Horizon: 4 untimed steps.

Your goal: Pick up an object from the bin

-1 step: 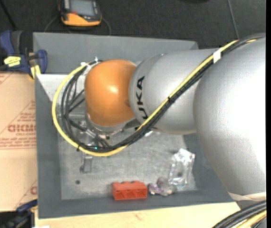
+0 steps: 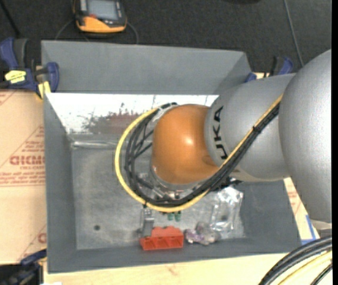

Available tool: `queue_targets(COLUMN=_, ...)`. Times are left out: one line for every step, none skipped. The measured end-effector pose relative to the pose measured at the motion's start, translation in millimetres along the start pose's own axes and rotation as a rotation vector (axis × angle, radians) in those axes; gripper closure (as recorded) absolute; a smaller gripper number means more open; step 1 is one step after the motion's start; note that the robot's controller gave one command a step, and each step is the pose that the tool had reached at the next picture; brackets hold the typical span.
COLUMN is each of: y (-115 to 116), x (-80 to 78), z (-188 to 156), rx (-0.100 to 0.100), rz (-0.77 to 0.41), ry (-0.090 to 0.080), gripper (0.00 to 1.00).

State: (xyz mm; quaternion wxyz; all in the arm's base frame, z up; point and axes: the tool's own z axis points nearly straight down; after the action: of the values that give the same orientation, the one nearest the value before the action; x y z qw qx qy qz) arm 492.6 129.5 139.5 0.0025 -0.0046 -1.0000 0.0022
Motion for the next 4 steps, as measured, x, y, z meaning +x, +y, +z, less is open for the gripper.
queue_targets(y=-82.1, x=-2.8, z=10.6, rx=0.000, rz=-0.061, ry=-0.005, gripper=0.00)
queue_targets(y=-65.0, x=14.0, z=67.8, rx=-0.007, rz=-0.109, ry=-0.029, gripper=0.00)
queue_targets(y=-65.6, x=17.9, z=68.7, rx=-0.006, rz=-0.106, ry=-0.015, gripper=1.00)
queue_targets(y=-59.7, x=9.5, z=-40.9, rx=-0.004, rz=-0.140, ry=-0.016, gripper=1.00)
